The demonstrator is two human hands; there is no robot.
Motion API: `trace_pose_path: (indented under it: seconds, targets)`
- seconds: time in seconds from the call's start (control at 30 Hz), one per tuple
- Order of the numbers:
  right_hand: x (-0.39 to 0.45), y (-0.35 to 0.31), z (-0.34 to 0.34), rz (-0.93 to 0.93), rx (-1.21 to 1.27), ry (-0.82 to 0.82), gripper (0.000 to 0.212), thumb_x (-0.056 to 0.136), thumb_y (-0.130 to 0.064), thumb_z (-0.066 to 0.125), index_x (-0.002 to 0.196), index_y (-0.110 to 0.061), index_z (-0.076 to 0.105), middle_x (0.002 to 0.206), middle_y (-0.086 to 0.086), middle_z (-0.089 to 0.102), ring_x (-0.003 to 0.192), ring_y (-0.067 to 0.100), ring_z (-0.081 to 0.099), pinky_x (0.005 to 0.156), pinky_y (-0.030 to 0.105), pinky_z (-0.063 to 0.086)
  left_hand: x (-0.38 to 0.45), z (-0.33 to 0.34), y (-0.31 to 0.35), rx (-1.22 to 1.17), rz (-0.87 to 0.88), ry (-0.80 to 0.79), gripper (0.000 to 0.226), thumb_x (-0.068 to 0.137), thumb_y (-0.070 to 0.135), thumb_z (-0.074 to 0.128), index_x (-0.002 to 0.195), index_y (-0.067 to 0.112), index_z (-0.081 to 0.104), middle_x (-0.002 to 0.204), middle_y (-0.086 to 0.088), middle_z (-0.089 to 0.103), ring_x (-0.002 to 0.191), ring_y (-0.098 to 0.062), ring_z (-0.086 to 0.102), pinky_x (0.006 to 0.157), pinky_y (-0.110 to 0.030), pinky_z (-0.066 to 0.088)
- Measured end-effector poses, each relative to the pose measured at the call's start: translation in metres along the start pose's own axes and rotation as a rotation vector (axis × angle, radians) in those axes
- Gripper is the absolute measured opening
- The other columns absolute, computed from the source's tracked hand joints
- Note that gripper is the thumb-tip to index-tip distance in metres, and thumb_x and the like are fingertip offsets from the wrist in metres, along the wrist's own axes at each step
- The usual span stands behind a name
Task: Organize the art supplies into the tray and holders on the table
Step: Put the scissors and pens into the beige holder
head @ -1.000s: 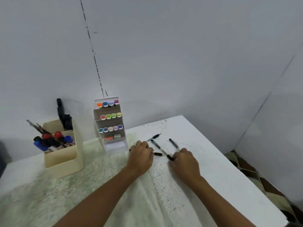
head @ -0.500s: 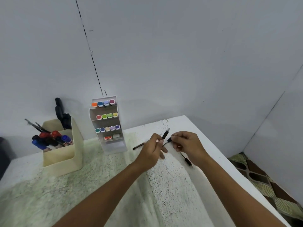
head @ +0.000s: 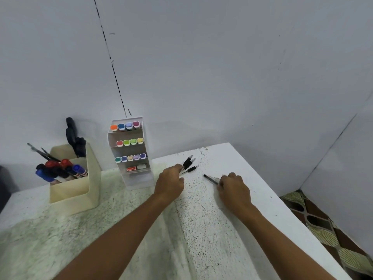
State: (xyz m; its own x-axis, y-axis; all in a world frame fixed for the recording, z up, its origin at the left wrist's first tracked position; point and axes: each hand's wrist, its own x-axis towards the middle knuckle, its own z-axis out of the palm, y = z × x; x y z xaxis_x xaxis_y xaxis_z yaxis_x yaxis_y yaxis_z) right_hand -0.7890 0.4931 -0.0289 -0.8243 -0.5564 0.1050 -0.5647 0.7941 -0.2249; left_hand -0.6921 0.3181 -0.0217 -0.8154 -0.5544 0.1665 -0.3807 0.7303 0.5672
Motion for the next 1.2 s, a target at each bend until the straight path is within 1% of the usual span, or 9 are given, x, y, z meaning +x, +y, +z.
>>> trace_pose_path:
  seconds: [0.1,0.2,0.37,0.47,0.53,0.6,0.67,1.0,1.2]
  targets:
    - [0.003,0.004,-0.010,0.025,0.217,0.050,0.011,0.101,-0.018,0.046,0.107,-0.014,0.054,0.089,0.008,0.067,0.071,0.022,0.061,0.064,0.030,0.049,0.005,0.005,0.000,0.078,-0.055,0.003,0.030,0.088,0.005,0.054,0.118,0.006,0.060,0.099,-0.017,0.066,0.093,-0.035,0.062,0.075,-0.039,0.053]
    - [0.005,0.012,-0.024,0.095,0.892,-0.082,0.015,0.100,-0.007,0.047,0.109,-0.015,0.056,0.076,0.015,0.068,0.053,0.024,0.067,0.049,0.026,0.051,0.009,0.008,-0.001,0.099,-0.073,0.063,0.025,0.090,0.004,0.051,0.111,0.006,0.064,0.092,-0.016,0.067,0.085,-0.034,0.063,0.067,-0.037,0.051]
    - [0.008,0.014,-0.039,0.237,1.689,-0.306,0.022,0.097,0.005,0.042,0.109,0.007,0.060,0.095,0.028,0.071,0.087,0.039,0.071,0.066,0.035,0.059,0.013,0.011,0.003,-0.058,-0.152,0.122,0.015,0.089,0.005,0.052,0.095,0.001,0.066,0.084,-0.013,0.067,0.077,-0.029,0.062,0.062,-0.033,0.047]
    - [0.010,0.006,-0.041,0.240,1.610,-0.260,0.010,0.092,0.001,0.058,0.100,0.003,0.064,0.084,0.020,0.072,0.066,0.027,0.071,0.054,0.026,0.053,0.016,0.004,0.014,-0.621,-0.352,0.024,0.015,0.085,-0.001,0.065,0.098,0.001,0.071,0.077,-0.006,0.067,0.057,-0.012,0.058,0.052,-0.021,0.044]
    - [0.012,0.001,-0.038,0.252,1.468,-0.195,0.007,0.088,-0.008,0.068,0.084,-0.001,0.068,0.063,0.011,0.058,0.043,0.017,0.046,0.044,0.023,0.035,0.014,-0.003,0.018,-0.909,-0.434,-0.084,0.015,0.082,0.000,0.072,0.096,0.004,0.071,0.079,-0.011,0.068,0.039,-0.006,0.043,0.039,-0.018,0.034]
    - [0.015,-0.006,-0.036,0.278,1.396,-0.194,0.016,0.084,-0.017,0.074,0.078,-0.003,0.071,0.059,0.004,0.041,0.047,0.014,0.029,0.046,0.024,0.027,0.010,-0.009,0.022,-1.042,-0.432,-0.124,0.016,0.081,0.001,0.074,0.096,0.004,0.070,0.091,-0.020,0.069,0.037,-0.007,0.033,0.037,-0.019,0.028]
    - [0.014,-0.016,-0.035,0.304,1.395,-0.227,0.019,0.082,-0.021,0.077,0.087,-0.003,0.075,0.064,0.002,0.045,0.054,0.014,0.033,0.049,0.025,0.033,0.006,-0.015,0.024,-1.119,-0.422,-0.127,0.018,0.080,0.002,0.074,0.097,0.002,0.069,0.094,-0.022,0.067,0.038,-0.008,0.031,0.037,-0.020,0.027]
    - [0.015,-0.056,-0.028,0.127,1.489,-0.310,0.013,0.090,-0.015,0.067,0.085,-0.004,0.072,0.063,0.006,0.056,0.052,0.013,0.047,0.050,0.026,0.041,-0.011,-0.025,0.023,-0.961,-0.293,-0.128,0.008,0.086,0.005,0.070,0.079,0.008,0.066,0.046,0.008,0.055,0.034,-0.004,0.035,0.037,-0.018,0.028]
    - [0.014,-0.073,-0.027,0.148,1.463,-0.275,0.015,0.092,-0.010,0.064,0.082,-0.003,0.072,0.064,0.004,0.053,0.054,0.012,0.045,0.053,0.026,0.038,-0.021,-0.036,0.023,-0.784,-0.230,-0.165,0.011,0.093,0.006,0.051,0.097,0.016,0.054,0.078,0.003,0.055,0.052,-0.001,0.046,0.045,-0.015,0.034]
